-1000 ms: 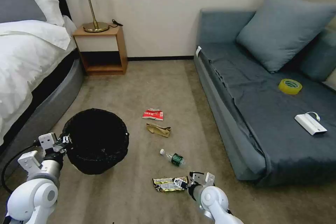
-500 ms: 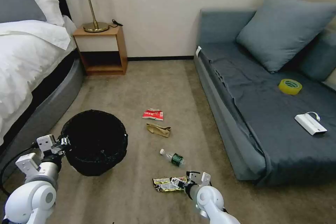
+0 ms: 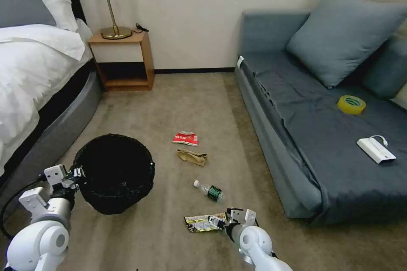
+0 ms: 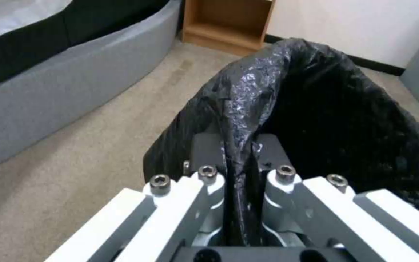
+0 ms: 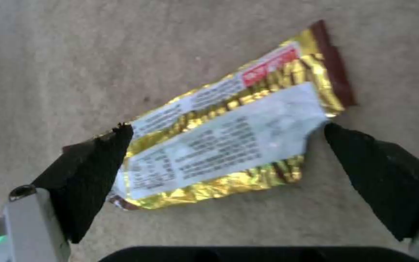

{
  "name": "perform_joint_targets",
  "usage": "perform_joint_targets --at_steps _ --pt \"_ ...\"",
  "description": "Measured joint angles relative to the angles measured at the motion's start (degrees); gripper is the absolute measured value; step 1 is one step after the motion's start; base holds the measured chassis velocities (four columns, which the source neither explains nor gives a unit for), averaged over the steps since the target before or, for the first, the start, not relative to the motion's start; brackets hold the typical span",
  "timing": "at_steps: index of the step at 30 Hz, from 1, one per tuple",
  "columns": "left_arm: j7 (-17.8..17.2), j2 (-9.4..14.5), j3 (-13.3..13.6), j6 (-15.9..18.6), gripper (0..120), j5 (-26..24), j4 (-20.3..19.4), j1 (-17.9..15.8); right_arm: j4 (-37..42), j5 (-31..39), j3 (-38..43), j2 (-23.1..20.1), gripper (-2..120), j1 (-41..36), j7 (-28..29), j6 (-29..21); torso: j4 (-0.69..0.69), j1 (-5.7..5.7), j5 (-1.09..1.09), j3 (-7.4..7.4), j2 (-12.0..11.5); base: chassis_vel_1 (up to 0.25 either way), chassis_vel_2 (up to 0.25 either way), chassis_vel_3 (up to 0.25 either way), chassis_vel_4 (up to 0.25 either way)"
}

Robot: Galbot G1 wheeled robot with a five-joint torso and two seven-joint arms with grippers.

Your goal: Pick up the trash bin, then pick up the garbage on the floor and place it into the trash bin.

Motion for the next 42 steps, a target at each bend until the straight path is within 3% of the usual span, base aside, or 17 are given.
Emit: perform_joint_targets --at_steps 12,15,17,18,20,23,25,26,28,30,33,34,37,39,42 --pt "-0.05 -0.10 -0.40 0.00 5 0.06 -0.35 0.24 -0.65 -1.10 -1.30 1.09 100 0.85 -0.29 0.27 0.00 0.00 0.01 0.00 0.00 0.000 0.000 0.000 0.000" --pt "0.23 -0.24 -0.72 -0.12 5 -0.04 -0.30 0.55 -1.16 -1.97 -1.41 1.15 90 0.81 -0.59 0.52 0.00 0.00 0.00 0.00 0.00 0.000 0.000 0.000 0.000" --pt "0.23 -0.24 -0.72 -0.12 5 -0.04 -0.30 0.55 -1.16 -1.97 -1.41 1.15 90 0.81 -0.59 0.52 0.00 0.00 0.00 0.00 0.00 0.000 0.000 0.000 0.000" --pt "0.31 -0.29 -0.75 -0.23 5 -0.06 -0.18 0.64 -1.22 -2.22 -1.39 1.11 81 0.64 -0.66 0.52 0.00 0.00 0.00 0.00 0.00 0.000 0.000 0.000 0.000" --pt "0.38 -0.31 -0.78 -0.29 5 -0.07 -0.04 0.69 -1.30 -2.39 -1.33 1.11 76 0.50 -0.84 0.60 0.00 0.00 0.00 0.00 0.00 0.000 0.000 0.000 0.000" --pt "0.48 -0.26 -0.92 -0.32 5 -0.23 -0.01 0.78 -1.46 -2.66 -1.28 1.25 59 0.42 -1.12 0.89 0.00 0.00 0.00 0.00 0.00 0.000 0.000 0.000 0.000" --pt "0.48 -0.24 -0.95 -0.32 5 -0.24 0.00 0.80 -1.59 -2.73 -1.29 1.29 56 0.48 -1.24 1.02 0.00 0.00 0.00 0.00 0.00 0.000 0.000 0.000 0.000" --pt "0.48 -0.21 -1.04 -0.32 5 -0.25 0.00 0.90 -1.79 -2.80 -1.31 1.39 49 0.60 -1.29 1.22 0.00 0.00 0.00 0.00 0.00 0.000 0.000 0.000 0.000" --pt "0.48 -0.21 -1.04 -0.32 5 -0.25 0.00 0.90 -1.79 -2.80 -1.31 1.39 49 0.60 -1.29 1.22 0.00 0.00 0.00 0.00 0.00 0.000 0.000 0.000 0.000" --pt "0.50 -0.21 -1.08 -0.32 5 -0.24 0.00 1.14 -2.11 -2.88 -1.35 1.59 36 0.86 -1.42 1.49 0.00 0.00 0.00 0.00 0.00 0.000 0.000 0.000 0.000" --pt "0.50 -0.20 -1.08 -0.32 5 -0.24 0.02 1.17 -2.32 -3.00 -1.36 1.81 28 1.02 -1.46 1.73 0.00 0.00 0.00 0.00 0.00 0.000 0.000 0.000 0.000" --pt "0.50 -0.20 -1.09 -0.32 5 -0.24 0.05 1.15 -2.38 -3.03 -1.38 1.93 19 1.08 -1.48 1.80 0.00 0.00 0.00 0.00 0.00 0.000 0.000 0.000 0.000" --pt "0.50 -0.20 -1.08 -0.32 5 -0.24 0.06 1.12 -2.39 -3.05 -1.40 1.97 17 1.09 -1.49 1.84 0.00 0.00 0.00 0.00 0.00 0.000 0.000 0.000 0.000" --pt "0.50 -0.36 -1.04 -0.32 5 -0.25 0.06 1.08 -2.41 -3.07 -1.48 1.95 2 1.09 -1.59 1.93 0.00 0.00 0.00 0.00 0.00 0.000 0.000 0.000 0.000" --pt "0.54 -0.51 -1.04 -0.32 5 -0.26 0.13 1.14 -2.43 -3.08 -1.58 1.86 0 1.12 -1.65 2.04 0.00 0.00 0.00 0.00 0.00 0.000 0.000 0.000 0.000"
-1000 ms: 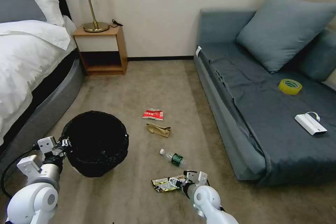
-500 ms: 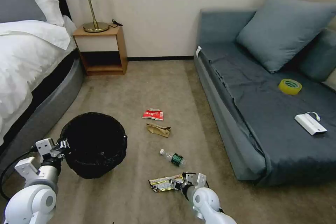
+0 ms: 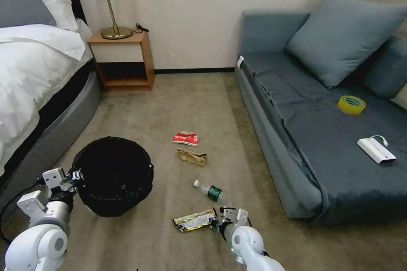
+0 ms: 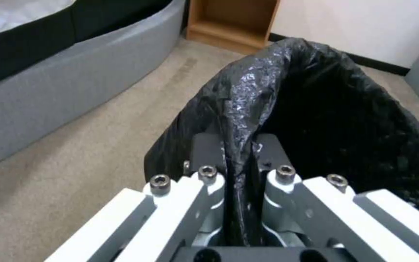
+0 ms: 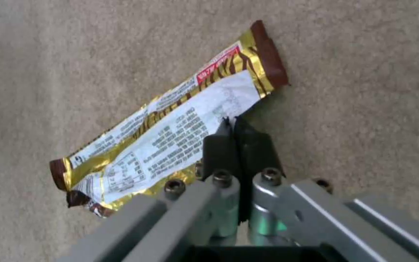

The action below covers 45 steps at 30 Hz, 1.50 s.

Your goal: Pick up the trash bin, then pick up the garbage on the floor and place it into the trash bin.

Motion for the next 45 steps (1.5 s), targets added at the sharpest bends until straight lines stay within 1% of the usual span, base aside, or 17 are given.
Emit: perform_joint_targets --at_steps 7,15,20,22,23,26,27,31,34,37,40,42,43,45 --pt "0.17 -0.30 -0.09 0.00 5 -0.05 0.29 0.18 0.16 0.00 0.05 -0.04 0 0.02 -0.15 0.32 0.00 0.00 0.00 0.00 0.00 0.000 0.000 0.000 0.000" --pt "0.30 -1.03 0.34 -0.05 5 -0.15 0.97 0.22 2.50 0.48 0.25 -0.67 0 -0.43 0.19 0.52 0.00 0.00 0.00 0.00 -0.01 0.000 0.000 0.000 0.000" --pt "0.30 -1.33 1.04 -0.06 5 -0.42 1.92 0.02 5.89 1.79 0.43 -1.89 0 -1.47 1.33 0.49 0.00 0.00 0.00 0.00 -0.01 0.000 0.000 0.000 0.000" --pt "0.26 -1.64 1.79 -0.07 5 -0.46 2.67 -0.22 9.54 3.61 0.44 -3.03 0 -2.49 2.87 0.17 0.00 0.00 0.00 0.00 -0.01 0.000 0.000 0.000 0.000" --pt "0.26 -1.64 1.79 -0.07 5 -0.46 2.67 -0.22 9.54 3.61 0.44 -3.03 0 -2.49 2.87 0.17 0.00 0.00 0.00 0.00 -0.01 0.000 0.000 0.000 0.000" --pt "0.23 -1.99 2.96 -0.07 5 -0.44 3.60 -0.54 13.84 5.11 0.76 -4.15 0 -3.60 3.96 -0.19 0.00 0.00 0.01 0.00 -0.01 0.000 0.000 0.000 0.000" --pt "0.23 -1.99 2.96 -0.07 5 -0.44 3.60 -0.54 13.84 5.11 0.76 -4.15 0 -3.60 3.96 -0.19 0.00 0.00 0.01 0.00 -0.01 0.000 0.000 0.000 0.000" --pt "0.28 -2.04 4.81 -0.07 5 -0.33 5.14 -1.07 20.21 6.34 1.59 -5.57 0 -5.32 5.10 -0.80 0.00 0.00 0.01 0.00 -0.01 0.000 0.000 0.000 0.000" --pt "0.28 -2.05 5.46 -0.07 5 -0.11 5.55 -1.30 22.22 6.66 1.92 -6.16 0 -6.06 5.31 -1.21 0.00 0.00 0.00 0.00 -0.01 0.000 0.000 0.000 0.000" --pt "0.29 -2.00 5.76 -0.08 5 0.03 5.63 -1.43 22.51 6.31 2.01 -6.42 0 -6.54 5.15 -1.34 -0.01 0.00 0.00 0.00 -0.01 0.000 0.000 0.000 0.000" --pt "0.26 -1.64 5.80 -0.10 5 0.11 5.63 -1.49 21.17 4.11 2.01 -6.37 0 -6.95 3.97 -1.39 0.00 0.00 0.00 0.00 -0.01 0.000 0.000 0.000 0.000" --pt "0.26 -1.61 5.80 -0.11 5 0.12 5.63 -1.49 20.99 3.82 1.99 -6.36 0 -6.99 3.80 -1.39 0.00 0.00 0.00 0.00 -0.01 0.000 0.000 0.000 0.000" --pt "0.21 -1.33 5.43 -0.12 5 0.07 5.53 -1.47 19.11 1.09 1.81 -6.11 0 -7.38 2.01 -1.39 -0.01 0.00 0.00 0.00 -0.01 0.000 0.000 0.000 0.000" --pt "0.22 -0.96 4.67 -0.16 5 -0.10 5.23 -1.29 17.16 0.02 1.78 -5.63 0 -7.48 0.96 -1.79 0.00 0.00 0.00 0.00 -0.01 0.000 0.000 0.000 0.000"
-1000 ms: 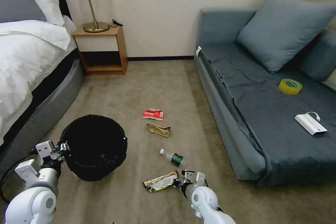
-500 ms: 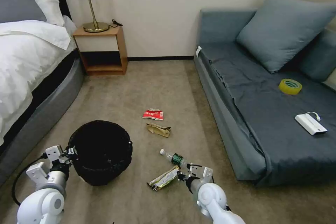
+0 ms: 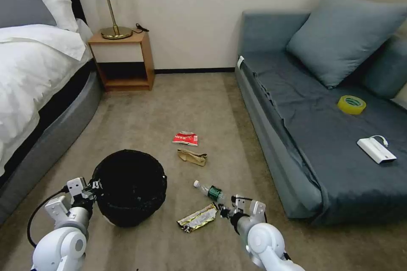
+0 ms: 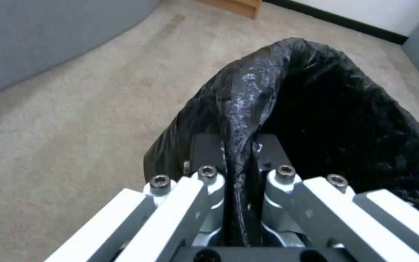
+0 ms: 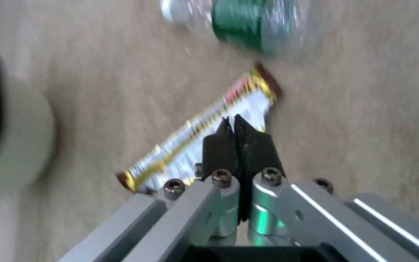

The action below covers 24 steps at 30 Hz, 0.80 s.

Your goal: Pick up the trash bin, then pick up the garbage on the floor and place it into the trash bin.

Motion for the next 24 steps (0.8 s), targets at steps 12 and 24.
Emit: perform_joint_targets --at_steps 12,24 --pt "0.11 0.56 -1.50 -0.28 5 -0.39 -0.01 0.83 -8.77 4.30 0.50 2.35 41 3.88 -0.21 -0.76 0.00 0.00 -0.01 0.00 0.00 0.000 0.000 0.000 0.000" --pt "0.47 0.18 -2.10 -0.49 5 -0.33 0.45 0.95 -15.91 4.80 1.23 4.36 87 8.40 -0.36 -0.23 0.00 0.00 -0.01 0.00 0.00 0.000 0.000 0.000 0.000"
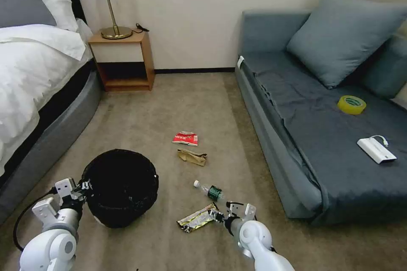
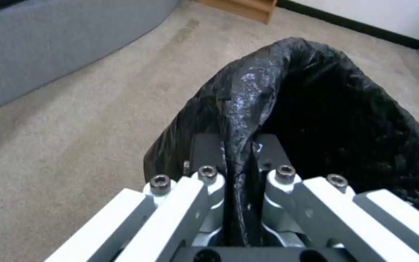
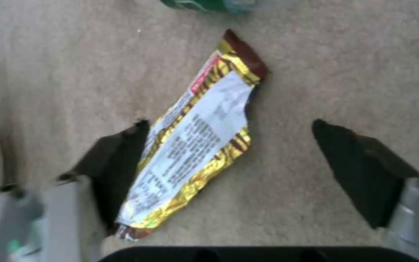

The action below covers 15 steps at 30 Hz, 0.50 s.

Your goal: Pick up the trash bin, then pick up the garbage on the floor and place it into the trash bin.

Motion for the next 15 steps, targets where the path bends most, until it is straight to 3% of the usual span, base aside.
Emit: perform_joint_targets --at_steps 5,15 --pt "0.04 -0.28 -0.03 -0.08 5 0.18 0.15 0.00 -1.12 -0.19 0.04 -0.05 99 0.40 -0.50 0.23 0.00 0.00 0.00 0.00 0.00 0.000 0.000 0.000 0.000" --pt "0.45 -0.58 -0.53 -0.24 5 0.28 0.26 0.19 -2.57 -1.26 -0.94 0.83 100 1.01 -1.76 0.57 0.00 0.00 0.00 0.00 0.00 0.000 0.000 0.000 0.000"
